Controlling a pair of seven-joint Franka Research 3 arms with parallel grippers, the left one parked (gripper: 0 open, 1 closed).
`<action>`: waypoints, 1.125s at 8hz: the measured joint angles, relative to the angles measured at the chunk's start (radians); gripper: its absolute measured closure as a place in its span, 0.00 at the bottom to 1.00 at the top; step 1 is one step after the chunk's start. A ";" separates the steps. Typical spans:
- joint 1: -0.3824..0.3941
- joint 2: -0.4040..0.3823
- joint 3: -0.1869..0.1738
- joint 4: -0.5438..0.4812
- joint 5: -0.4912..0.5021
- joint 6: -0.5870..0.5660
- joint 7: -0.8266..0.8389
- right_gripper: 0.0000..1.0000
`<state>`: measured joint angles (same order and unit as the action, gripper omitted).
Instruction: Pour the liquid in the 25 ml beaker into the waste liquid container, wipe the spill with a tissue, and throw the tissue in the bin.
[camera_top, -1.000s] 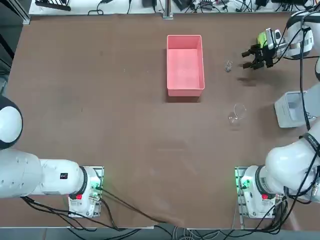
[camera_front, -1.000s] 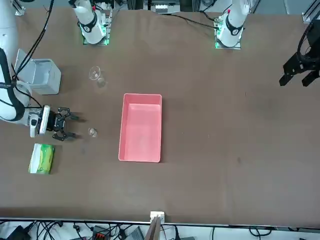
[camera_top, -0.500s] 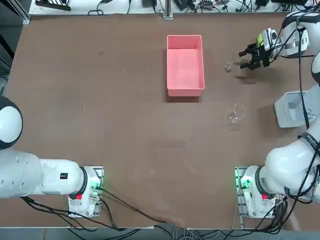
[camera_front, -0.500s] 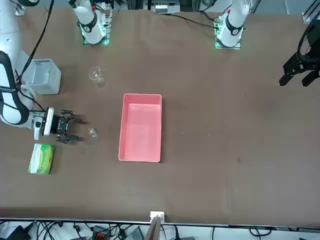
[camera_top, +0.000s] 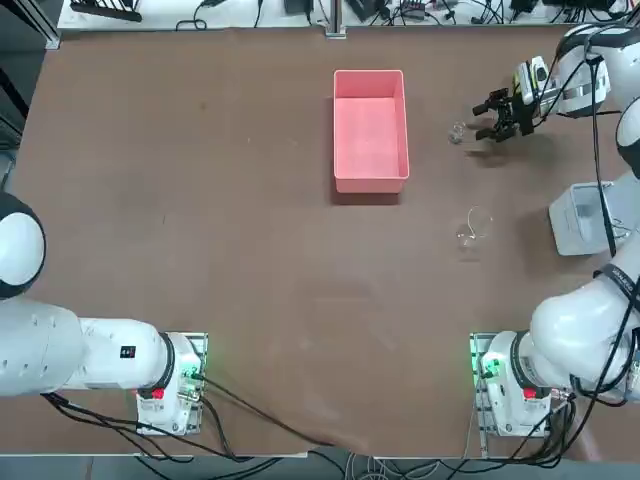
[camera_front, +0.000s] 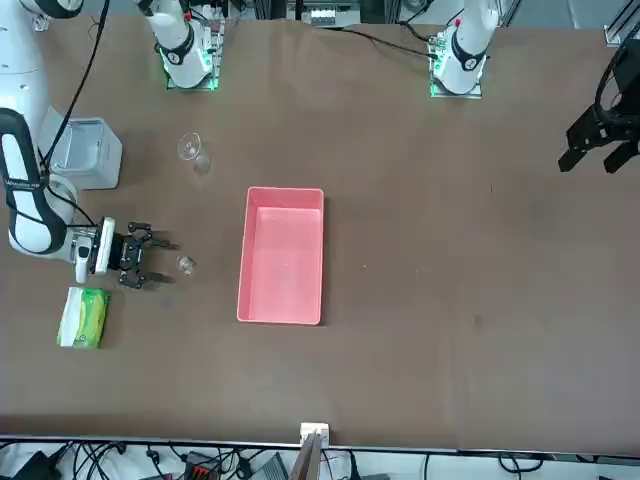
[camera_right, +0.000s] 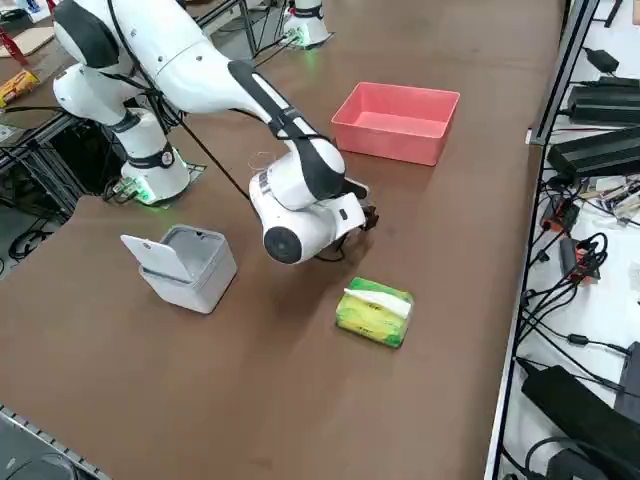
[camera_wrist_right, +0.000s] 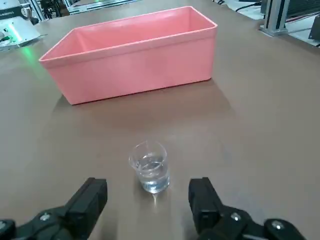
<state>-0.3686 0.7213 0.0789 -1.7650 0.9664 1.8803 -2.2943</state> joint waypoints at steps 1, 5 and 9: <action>0.003 0.004 0.000 0.000 0.000 0.003 -0.001 0.00; 0.018 0.017 0.000 0.002 0.000 0.013 -0.005 0.00; 0.040 0.017 0.001 0.002 0.028 0.014 -0.007 0.00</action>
<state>-0.3287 0.7378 0.0795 -1.7627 0.9945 1.8947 -2.3017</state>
